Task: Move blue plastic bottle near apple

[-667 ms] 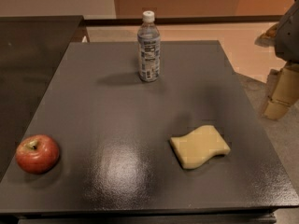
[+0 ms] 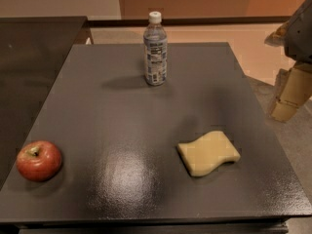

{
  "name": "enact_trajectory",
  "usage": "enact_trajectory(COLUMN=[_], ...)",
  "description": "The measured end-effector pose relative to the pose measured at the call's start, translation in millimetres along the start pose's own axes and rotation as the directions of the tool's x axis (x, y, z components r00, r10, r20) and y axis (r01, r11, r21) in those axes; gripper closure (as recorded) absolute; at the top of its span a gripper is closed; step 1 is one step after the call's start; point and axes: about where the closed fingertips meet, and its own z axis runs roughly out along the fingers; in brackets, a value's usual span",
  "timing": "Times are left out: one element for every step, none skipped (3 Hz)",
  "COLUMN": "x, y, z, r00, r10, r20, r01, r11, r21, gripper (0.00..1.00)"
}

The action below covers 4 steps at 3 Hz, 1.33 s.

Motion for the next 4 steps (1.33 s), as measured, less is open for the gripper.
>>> enact_trajectory(x=[-15.8, -35.5, -58.4, -83.2], y=[-15.4, -40.4, -66.8, -90.7], z=[13.1, 34.2, 57.0, 77.4], r00=[0.999, 0.989, 0.969, 0.941], r10=[0.041, 0.119, 0.196, 0.248], r20=[0.036, 0.082, 0.153, 0.230], r01=[-0.041, -0.120, -0.199, -0.259], r11=[0.9991, 0.9928, 0.9799, 0.9657], r21=[0.002, 0.000, 0.006, 0.020], gripper=[0.00, 0.00, 0.00, 0.00])
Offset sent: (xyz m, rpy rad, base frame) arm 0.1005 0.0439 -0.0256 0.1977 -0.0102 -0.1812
